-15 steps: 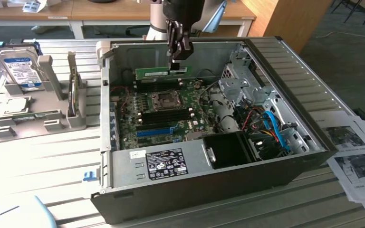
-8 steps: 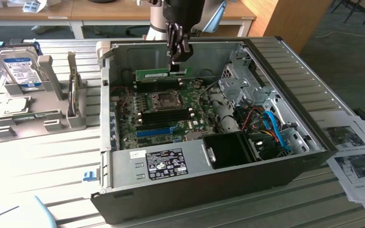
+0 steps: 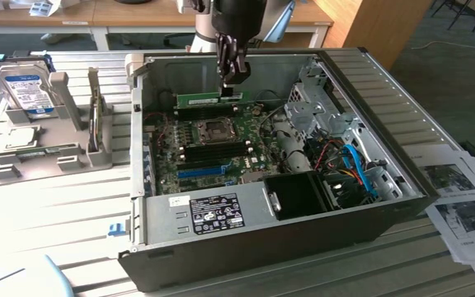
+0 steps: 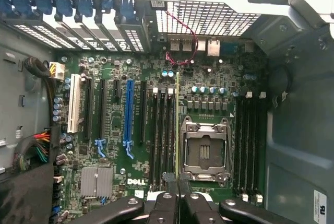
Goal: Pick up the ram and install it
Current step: 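Insert the ram into the slot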
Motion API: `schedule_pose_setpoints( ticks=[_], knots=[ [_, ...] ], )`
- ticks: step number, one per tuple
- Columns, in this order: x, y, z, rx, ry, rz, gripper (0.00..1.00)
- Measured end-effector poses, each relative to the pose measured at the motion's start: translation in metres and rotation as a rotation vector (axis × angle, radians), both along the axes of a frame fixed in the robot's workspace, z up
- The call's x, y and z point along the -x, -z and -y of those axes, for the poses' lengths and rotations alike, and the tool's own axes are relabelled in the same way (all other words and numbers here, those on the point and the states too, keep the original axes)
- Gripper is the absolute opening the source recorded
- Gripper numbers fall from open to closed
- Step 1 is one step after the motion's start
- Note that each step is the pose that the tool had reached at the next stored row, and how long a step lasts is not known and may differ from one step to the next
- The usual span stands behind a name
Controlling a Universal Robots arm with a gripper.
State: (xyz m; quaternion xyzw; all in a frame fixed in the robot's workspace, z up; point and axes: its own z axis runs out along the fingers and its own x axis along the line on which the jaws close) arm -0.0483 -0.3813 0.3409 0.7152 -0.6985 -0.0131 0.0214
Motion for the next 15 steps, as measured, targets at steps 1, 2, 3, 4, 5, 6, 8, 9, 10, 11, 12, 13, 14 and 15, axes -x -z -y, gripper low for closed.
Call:
schedule_pose_setpoints(
  ticks=[1,2,3,4,5,6,8,9,10,11,12,13,14,15],
  knots=[
    [0.000,0.0009,0.0000,0.0000,0.000,0.0000,0.11],
    [0.000,0.0019,0.0000,0.0000,0.000,0.0000,0.11],
    [0.000,0.0029,0.0000,0.0000,0.000,0.0000,0.11],
    [0.000,0.0038,0.0000,0.0000,0.000,0.0000,0.11],
    [0.000,0.0048,0.0000,0.0000,0.000,0.0000,0.11],
    [0.000,0.0057,0.0000,0.0000,0.000,0.0000,0.11],
    [0.000,0.0075,0.0000,0.0000,0.000,0.0000,0.11],
    [0.000,0.0084,0.0000,0.0001,0.000,0.0000,0.11],
    [0.000,0.0094,0.0000,0.0001,0.000,-0.0001,0.11],
    [0.000,0.0103,0.0000,0.0001,0.000,0.0000,0.11],
    [0.000,0.0112,0.0000,0.0001,0.000,-0.0001,0.11],
    [0.000,0.0123,0.0000,0.0000,0.000,0.0000,0.11],
    [0.000,0.0132,0.0000,0.0001,0.000,-0.0001,0.11],
    [0.000,0.0141,0.0000,0.0000,0.000,0.0000,0.11]
  ],
)
